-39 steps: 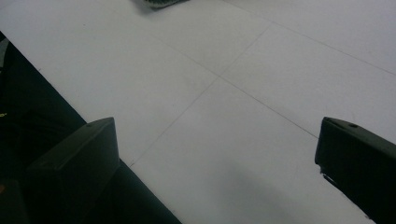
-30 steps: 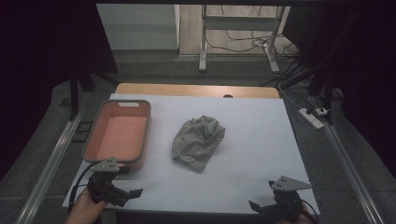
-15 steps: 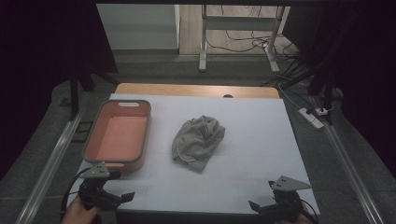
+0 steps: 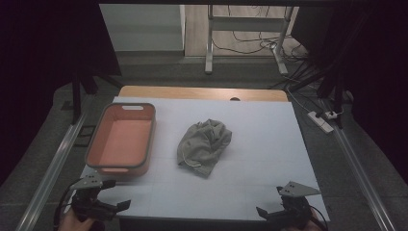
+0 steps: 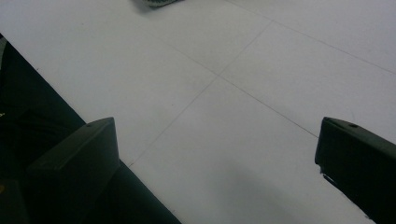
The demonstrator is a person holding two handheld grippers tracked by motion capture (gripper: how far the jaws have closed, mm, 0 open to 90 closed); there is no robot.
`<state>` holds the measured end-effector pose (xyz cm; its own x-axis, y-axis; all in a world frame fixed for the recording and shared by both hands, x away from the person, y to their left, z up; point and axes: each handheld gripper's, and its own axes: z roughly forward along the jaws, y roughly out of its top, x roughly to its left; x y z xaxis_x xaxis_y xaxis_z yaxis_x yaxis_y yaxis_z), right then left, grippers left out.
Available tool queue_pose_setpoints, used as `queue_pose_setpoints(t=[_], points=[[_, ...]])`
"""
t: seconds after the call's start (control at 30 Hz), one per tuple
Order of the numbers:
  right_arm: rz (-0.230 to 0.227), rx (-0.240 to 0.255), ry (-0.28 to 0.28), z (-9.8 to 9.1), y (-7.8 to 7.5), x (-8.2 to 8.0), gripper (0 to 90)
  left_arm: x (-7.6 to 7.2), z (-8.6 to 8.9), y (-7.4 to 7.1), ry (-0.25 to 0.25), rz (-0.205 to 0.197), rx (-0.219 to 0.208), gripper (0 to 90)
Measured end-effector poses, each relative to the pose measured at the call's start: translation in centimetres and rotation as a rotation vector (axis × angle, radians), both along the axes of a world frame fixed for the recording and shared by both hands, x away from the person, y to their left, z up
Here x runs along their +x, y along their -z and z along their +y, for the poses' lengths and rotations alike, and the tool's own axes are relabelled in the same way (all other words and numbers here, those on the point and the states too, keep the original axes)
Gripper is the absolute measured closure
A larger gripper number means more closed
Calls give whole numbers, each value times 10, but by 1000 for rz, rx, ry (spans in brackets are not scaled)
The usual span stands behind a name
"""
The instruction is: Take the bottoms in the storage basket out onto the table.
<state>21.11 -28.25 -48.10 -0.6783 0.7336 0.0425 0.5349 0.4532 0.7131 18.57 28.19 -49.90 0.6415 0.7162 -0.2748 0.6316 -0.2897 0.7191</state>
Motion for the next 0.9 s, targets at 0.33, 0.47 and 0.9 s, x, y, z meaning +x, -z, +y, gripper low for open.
queue_pose_setpoints(t=[0.33,0.47,0.9], points=[[1,-4,2,0,0,0,0,-6,8,0,-54,-1,30,0],[0,-3,2,0,0,-1,0,-8,10,0,-62,-2,43,0],[5,-8,6,0,0,0,0,-13,13,1,-81,25,55,0]])
